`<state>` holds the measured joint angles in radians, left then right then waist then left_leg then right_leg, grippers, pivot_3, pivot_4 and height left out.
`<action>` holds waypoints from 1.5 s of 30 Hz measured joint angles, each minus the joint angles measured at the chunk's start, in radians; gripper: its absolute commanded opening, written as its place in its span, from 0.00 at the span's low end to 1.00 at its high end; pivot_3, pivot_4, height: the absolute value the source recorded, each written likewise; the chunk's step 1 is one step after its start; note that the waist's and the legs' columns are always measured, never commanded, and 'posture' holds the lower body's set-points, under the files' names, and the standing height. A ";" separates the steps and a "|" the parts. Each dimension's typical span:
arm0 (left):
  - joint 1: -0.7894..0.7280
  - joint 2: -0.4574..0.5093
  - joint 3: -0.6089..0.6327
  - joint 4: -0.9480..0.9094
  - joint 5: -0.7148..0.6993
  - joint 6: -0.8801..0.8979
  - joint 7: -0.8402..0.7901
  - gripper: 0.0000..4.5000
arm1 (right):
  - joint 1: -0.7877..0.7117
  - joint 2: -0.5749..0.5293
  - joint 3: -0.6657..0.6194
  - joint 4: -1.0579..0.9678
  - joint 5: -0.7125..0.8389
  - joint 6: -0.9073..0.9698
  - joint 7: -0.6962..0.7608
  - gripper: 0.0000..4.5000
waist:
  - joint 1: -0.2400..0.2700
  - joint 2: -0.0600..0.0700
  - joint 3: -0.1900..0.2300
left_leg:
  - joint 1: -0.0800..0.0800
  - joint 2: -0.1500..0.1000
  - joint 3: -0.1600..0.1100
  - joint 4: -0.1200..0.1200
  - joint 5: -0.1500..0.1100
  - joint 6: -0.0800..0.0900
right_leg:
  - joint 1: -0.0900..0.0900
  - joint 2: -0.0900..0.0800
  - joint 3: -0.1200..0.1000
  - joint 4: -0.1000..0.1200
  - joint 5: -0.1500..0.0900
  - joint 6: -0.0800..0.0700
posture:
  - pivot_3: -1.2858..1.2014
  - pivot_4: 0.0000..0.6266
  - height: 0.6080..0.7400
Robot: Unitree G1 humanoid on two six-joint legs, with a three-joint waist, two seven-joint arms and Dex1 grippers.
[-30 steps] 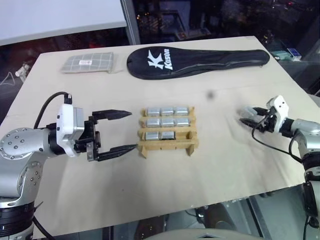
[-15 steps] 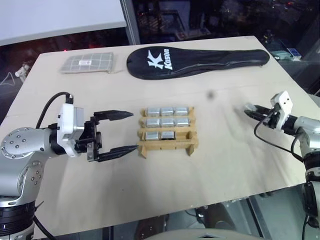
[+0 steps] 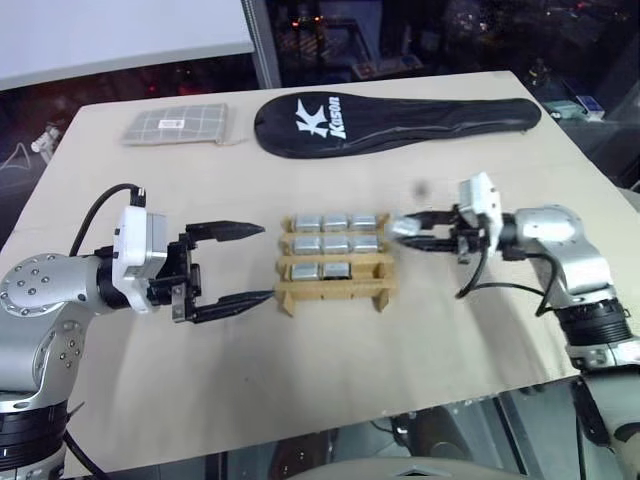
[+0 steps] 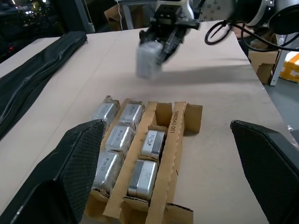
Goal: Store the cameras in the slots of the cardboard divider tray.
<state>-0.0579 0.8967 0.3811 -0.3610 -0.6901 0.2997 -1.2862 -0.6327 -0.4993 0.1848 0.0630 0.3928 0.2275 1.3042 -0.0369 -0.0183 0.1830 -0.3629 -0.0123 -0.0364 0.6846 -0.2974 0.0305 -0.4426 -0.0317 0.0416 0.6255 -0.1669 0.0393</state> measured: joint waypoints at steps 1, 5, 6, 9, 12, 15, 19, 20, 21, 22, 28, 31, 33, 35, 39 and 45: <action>0.002 0.000 0.001 -0.001 0.000 0.001 0.003 1.00 | -0.010 0.009 0.017 0.000 -0.004 0.005 0.004 0.17 | 0.000 0.000 0.000 | 0.000 0.000 0.000 0.000 0.000 0.000 | 0.000 0.000 0.000 0.000 0.000 0.000 | 0.52 0.24 1.00; 0.030 0.005 0.012 -0.014 -0.001 0.009 0.009 1.00 | -0.045 0.037 0.080 0.031 -0.041 0.000 0.033 0.17 | -0.001 0.000 0.000 | -0.001 0.000 0.000 0.000 0.000 0.000 | -0.001 0.000 0.000 0.000 0.000 0.000 | 0.52 0.24 1.00; 0.033 0.005 0.015 -0.018 -0.001 0.012 0.013 1.00 | -0.049 0.041 0.087 0.041 -0.050 0.000 0.038 0.17 | 0.000 0.000 0.000 | -0.002 0.000 0.000 0.000 0.000 0.000 | -0.002 0.000 0.000 0.000 0.000 0.000 | 0.52 0.24 1.00; 0.050 0.005 0.033 -0.023 -0.002 0.017 0.022 1.00 | -0.062 0.067 0.096 0.081 -0.067 -0.015 0.042 0.17 | -0.002 0.000 0.000 | -0.002 0.000 0.000 0.000 0.000 0.000 | -0.002 0.000 0.000 0.000 0.000 0.000 | 0.52 0.24 1.00; 0.056 0.005 0.040 -0.026 -0.002 0.019 0.027 1.00 | -0.095 0.095 0.122 0.173 -0.110 -0.069 0.048 0.17 | -0.003 0.000 0.000 | -0.001 0.000 0.000 0.000 0.000 0.000 | -0.002 0.000 0.000 0.000 0.000 0.000 | 0.52 0.24 1.00; 0.062 0.005 0.042 -0.029 -0.002 0.019 0.028 1.00 | -0.101 0.107 0.130 0.235 -0.133 -0.099 0.063 0.17 | -0.003 0.000 0.000 | -0.002 0.000 0.000 -0.001 0.000 0.000 | -0.002 0.000 0.000 0.000 0.000 0.000 | 0.52 0.24 1.00; 0.066 0.009 0.043 -0.041 -0.004 0.021 0.032 1.00 | -0.147 0.121 0.142 0.301 -0.162 -0.148 0.083 0.17 | -0.005 0.000 0.000 | -0.001 0.000 0.000 -0.001 0.000 0.000 | -0.002 0.000 0.000 0.000 0.000 0.000 | 0.52 0.24 1.00; 0.069 0.009 0.044 -0.046 -0.005 0.021 0.033 1.00 | -0.155 0.121 0.144 0.311 -0.167 -0.154 0.087 0.17 | -0.005 0.000 0.000 | -0.001 0.000 0.000 -0.001 0.000 0.000 | -0.002 0.000 0.000 0.000 0.000 -0.001 | 0.52 0.24 1.00; 0.072 0.009 0.046 -0.050 -0.006 0.021 0.034 1.00 | -0.160 0.122 0.144 0.318 -0.170 -0.161 0.090 0.17 | -0.005 0.000 0.000 | -0.001 0.000 0.000 -0.001 0.000 0.000 | -0.002 0.000 0.000 0.001 0.000 -0.001 | 0.52 0.24 1.00; 0.076 0.010 0.049 -0.052 -0.007 0.021 0.034 1.00 | -0.166 0.125 0.144 0.332 -0.171 -0.166 0.098 0.17 | -0.004 0.000 0.000 | -0.001 0.000 0.000 -0.001 0.000 0.000 | -0.002 0.000 0.000 0.001 0.000 -0.001 | 0.52 0.24 1.00; 0.098 0.017 0.065 -0.054 -0.009 0.021 0.037 1.00 | -0.173 0.124 0.141 0.344 -0.157 -0.140 0.129 0.17 | -0.004 0.000 0.000 | -0.001 0.000 0.000 -0.001 0.000 0.000 | -0.002 0.000 0.000 0.001 0.000 -0.001 | 0.52 0.24 1.00; 0.099 0.019 0.065 -0.054 -0.009 0.021 0.038 1.00 | -0.173 0.120 0.136 0.349 -0.149 -0.128 0.135 0.17 | -0.004 0.000 0.000 | -0.001 0.000 0.000 -0.001 0.000 0.000 | -0.002 0.000 0.000 0.000 0.000 -0.001 | 0.52 0.24 1.00; 0.099 0.021 0.065 -0.054 -0.009 0.021 0.038 1.00 | -0.173 0.112 0.131 0.350 -0.147 -0.122 0.142 0.17 | -0.004 0.000 0.000 | -0.001 0.000 0.000 -0.001 0.000 0.000 | -0.002 0.000 0.000 0.000 0.000 -0.001 | 0.52 0.24 1.00; 0.098 0.021 0.065 -0.053 -0.009 0.021 0.037 1.00 | -0.174 0.105 0.128 0.353 -0.148 -0.120 0.145 0.17 | -0.003 0.000 0.000 | -0.001 0.000 0.000 -0.001 0.000 0.000 | -0.002 0.000 0.000 0.000 0.000 -0.001 | 0.52 0.24 1.00; 0.090 0.023 0.065 -0.045 -0.009 0.019 0.029 1.00 | -0.174 0.097 0.128 0.372 -0.150 -0.118 0.149 0.17 | -0.004 0.000 0.000 | -0.001 0.000 0.000 -0.001 0.000 0.000 | -0.002 0.000 0.000 0.000 0.000 -0.001 | 0.52 0.24 1.00; 0.069 0.025 0.064 -0.031 -0.009 0.019 0.018 1.00 | -0.175 0.098 0.129 0.390 -0.162 -0.121 0.151 0.17 | -0.003 0.000 0.000 | -0.002 -0.001 0.000 -0.001 0.000 0.000 | -0.002 0.000 0.000 0.000 0.000 -0.001 | 0.52 0.24 1.00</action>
<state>0.0116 0.9222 0.4454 -0.3917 -0.6991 0.3182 -1.2685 -0.8079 -0.4014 0.3136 0.4526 0.2306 0.1070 1.4556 -0.0399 -0.0179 0.1833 -0.3646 -0.0129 -0.0364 0.6835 -0.2973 0.0303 -0.4449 -0.0320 0.0416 0.6257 -0.1667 0.0388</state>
